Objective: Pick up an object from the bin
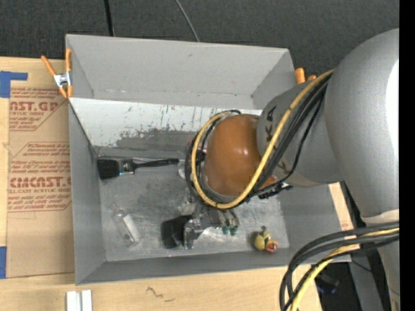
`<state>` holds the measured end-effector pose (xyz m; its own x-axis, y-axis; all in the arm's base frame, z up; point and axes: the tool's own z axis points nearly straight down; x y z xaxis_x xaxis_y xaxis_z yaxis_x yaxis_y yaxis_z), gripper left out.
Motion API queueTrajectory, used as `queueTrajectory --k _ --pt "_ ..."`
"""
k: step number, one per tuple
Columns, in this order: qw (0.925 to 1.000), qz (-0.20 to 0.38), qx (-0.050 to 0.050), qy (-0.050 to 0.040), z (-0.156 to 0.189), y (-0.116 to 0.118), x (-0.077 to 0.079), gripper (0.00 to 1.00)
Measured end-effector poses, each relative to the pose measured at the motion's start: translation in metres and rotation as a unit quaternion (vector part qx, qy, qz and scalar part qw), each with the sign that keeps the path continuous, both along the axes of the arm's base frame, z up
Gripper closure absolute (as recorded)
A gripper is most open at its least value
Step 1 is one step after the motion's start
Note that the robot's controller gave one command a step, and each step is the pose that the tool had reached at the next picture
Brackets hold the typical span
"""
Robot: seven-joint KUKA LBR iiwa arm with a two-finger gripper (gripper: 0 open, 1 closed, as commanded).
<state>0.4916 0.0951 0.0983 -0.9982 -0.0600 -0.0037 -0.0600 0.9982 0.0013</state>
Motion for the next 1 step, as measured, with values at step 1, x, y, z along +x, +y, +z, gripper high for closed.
queueTrajectory --k 1 --pt "0.9998 -0.018 -0.001 0.0041 0.1074 -0.016 0.0072 1.0"
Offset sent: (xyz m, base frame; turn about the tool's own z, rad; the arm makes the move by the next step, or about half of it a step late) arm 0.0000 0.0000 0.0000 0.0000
